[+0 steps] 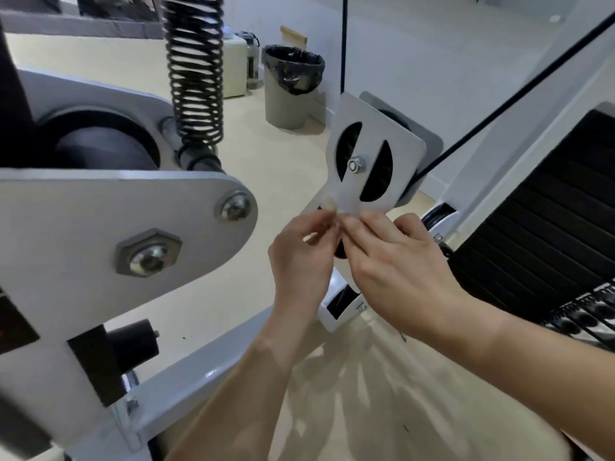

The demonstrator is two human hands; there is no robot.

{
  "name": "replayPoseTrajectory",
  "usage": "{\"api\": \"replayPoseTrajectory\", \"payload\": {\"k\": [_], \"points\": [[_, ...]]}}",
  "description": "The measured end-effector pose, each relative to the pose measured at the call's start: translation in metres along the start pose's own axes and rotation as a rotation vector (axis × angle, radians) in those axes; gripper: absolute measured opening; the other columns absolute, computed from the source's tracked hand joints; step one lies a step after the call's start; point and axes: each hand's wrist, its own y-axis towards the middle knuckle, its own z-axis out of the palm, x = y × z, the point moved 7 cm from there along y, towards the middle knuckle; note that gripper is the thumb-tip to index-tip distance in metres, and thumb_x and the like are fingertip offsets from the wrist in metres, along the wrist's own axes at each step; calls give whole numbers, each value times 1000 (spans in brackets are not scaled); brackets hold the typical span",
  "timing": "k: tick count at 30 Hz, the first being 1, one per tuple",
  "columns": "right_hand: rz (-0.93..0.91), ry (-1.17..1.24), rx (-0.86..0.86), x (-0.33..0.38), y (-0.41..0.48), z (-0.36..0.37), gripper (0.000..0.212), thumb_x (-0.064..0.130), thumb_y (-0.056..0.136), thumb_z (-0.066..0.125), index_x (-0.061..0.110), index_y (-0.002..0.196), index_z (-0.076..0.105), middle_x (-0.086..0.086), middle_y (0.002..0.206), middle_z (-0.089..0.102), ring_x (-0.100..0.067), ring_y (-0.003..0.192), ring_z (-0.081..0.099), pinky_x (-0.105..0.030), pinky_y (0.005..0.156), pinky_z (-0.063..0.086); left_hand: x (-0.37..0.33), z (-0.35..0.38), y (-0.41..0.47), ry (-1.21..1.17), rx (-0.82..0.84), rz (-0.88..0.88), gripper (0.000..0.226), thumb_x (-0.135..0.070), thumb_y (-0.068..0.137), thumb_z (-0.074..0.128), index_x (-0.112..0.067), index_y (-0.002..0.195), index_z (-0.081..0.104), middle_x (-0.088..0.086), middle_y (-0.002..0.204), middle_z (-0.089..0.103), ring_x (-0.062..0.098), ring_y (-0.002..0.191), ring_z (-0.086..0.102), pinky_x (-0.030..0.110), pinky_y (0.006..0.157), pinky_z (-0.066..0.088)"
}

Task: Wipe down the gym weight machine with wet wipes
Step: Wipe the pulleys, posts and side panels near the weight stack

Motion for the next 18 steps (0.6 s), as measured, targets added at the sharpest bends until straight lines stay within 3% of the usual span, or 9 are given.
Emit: {"api": "replayPoseTrajectory", "payload": {"k": [3, 7, 9, 13, 16, 18], "points": [[32, 112, -63, -7, -7, -12, 59, 4, 93, 12, 0, 116, 66, -9, 125, 64, -27, 109, 58, -37, 74, 40, -8, 0, 12, -51, -80, -4, 21, -15, 82, 75, -20, 102, 74, -9, 91, 74, 1, 86, 68, 26, 83, 56], [151, 197, -99, -13, -18, -13, 43, 3, 86, 39, 0, 121, 65, -11, 132, 61, -28, 121, 52, -39, 85, 41, -22, 24, -12, -81, -8, 86, 23, -10, 85, 70, -29, 98, 73, -5, 95, 73, 3, 86, 69, 20, 80, 53], [151, 136, 8, -8, -24, -5, 48, 8, 84, 39, 0, 126, 61, -13, 140, 55, -27, 134, 43, -41, 99, 34, -18, 23, -4, -47, -61, 100, 24, -9, 85, 69, -29, 98, 72, -6, 94, 73, 3, 85, 68, 22, 82, 54], [51, 7, 187, 1, -24, 5, 60, 16, 90, 22, -2, 143, 43, -19, 153, 37, -29, 148, 22, -48, 120, 9, 17, 6, 32, -16, -205, -42, 23, -16, 90, 67, -13, 112, 73, -15, 87, 70, -8, 78, 65, 16, 78, 53], [21, -14, 186, 1, -22, 2, 62, 16, 96, 7, -8, 142, 41, -28, 148, 39, -39, 144, 29, -49, 120, 8, 41, 10, 30, 71, -163, -61, 26, -20, 93, 62, -15, 117, 70, -17, 94, 71, 3, 92, 66, 25, 90, 51], [-7, -48, 192, -1, -26, 4, 69, 14, 97, -7, -12, 140, 40, -33, 146, 38, -43, 142, 30, -49, 119, 10, 62, 13, 24, 113, -142, -109, 28, -20, 95, 58, -14, 121, 68, -6, 106, 73, 7, 101, 64, 27, 94, 49]]}}
